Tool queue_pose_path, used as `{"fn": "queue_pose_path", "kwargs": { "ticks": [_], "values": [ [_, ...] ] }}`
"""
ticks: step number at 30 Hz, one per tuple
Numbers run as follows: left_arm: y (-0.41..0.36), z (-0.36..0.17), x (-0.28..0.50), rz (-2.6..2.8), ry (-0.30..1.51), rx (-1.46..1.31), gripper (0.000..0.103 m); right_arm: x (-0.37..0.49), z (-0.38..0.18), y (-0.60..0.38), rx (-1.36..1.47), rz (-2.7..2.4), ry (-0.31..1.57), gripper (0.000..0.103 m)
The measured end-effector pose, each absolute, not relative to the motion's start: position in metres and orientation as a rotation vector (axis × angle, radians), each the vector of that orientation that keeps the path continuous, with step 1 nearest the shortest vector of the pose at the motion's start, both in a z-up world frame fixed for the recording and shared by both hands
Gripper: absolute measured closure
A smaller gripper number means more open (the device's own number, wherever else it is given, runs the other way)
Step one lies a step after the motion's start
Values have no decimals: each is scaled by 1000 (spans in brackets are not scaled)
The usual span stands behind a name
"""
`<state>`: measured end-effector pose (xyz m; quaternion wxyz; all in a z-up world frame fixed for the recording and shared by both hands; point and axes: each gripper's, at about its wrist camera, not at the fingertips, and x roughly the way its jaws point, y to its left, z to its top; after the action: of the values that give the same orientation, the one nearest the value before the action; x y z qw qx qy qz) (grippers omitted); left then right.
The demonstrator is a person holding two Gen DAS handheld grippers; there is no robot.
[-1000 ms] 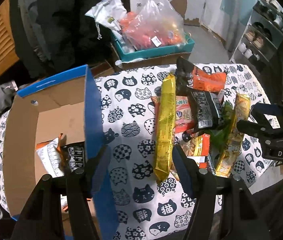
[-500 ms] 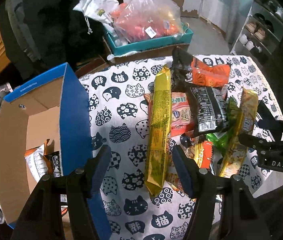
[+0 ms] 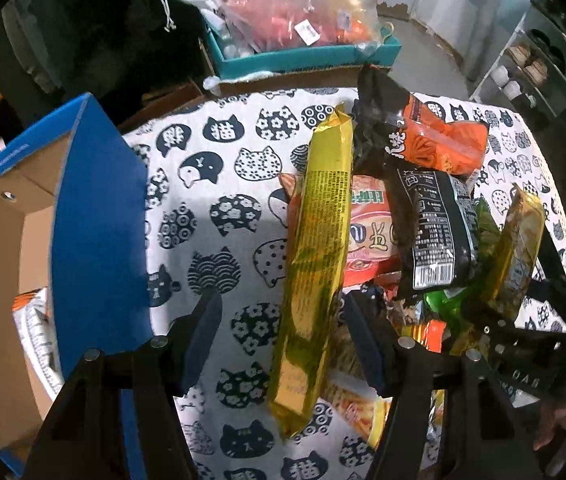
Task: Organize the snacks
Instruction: 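Grasp the long yellow bar with the left tool while the right tool grasps the yellow cracker bag, then drop the yellow bar into the box with the left tool while the right holds the cracker bag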
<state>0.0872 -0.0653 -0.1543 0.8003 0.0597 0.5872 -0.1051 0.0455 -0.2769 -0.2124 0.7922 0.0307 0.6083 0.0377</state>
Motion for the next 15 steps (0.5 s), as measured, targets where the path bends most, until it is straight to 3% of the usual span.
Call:
{"fn": "queue_pose_path", "kwargs": {
  "ticks": [2, 4, 6, 9, 15],
  "values": [
    [-70, -159, 92, -231, 1271, 125, 36, 46, -214, -275, 62, 102, 1299, 42],
    [-73, -163, 96, -229, 1279, 135, 31, 47, -213, -274, 38, 126, 1290, 46],
    [-77, -169, 101, -219, 1291, 146, 31, 47, -210, -274, 19, 145, 1270, 60],
    [-82, -176, 105, -215, 1307, 148, 31, 50, -202, -277, -34, 155, 1231, 72],
    [-94, -185, 105, -227, 1318, 191, 31, 55, -199, -282, -30, 181, 1208, 68]
  ]
}}
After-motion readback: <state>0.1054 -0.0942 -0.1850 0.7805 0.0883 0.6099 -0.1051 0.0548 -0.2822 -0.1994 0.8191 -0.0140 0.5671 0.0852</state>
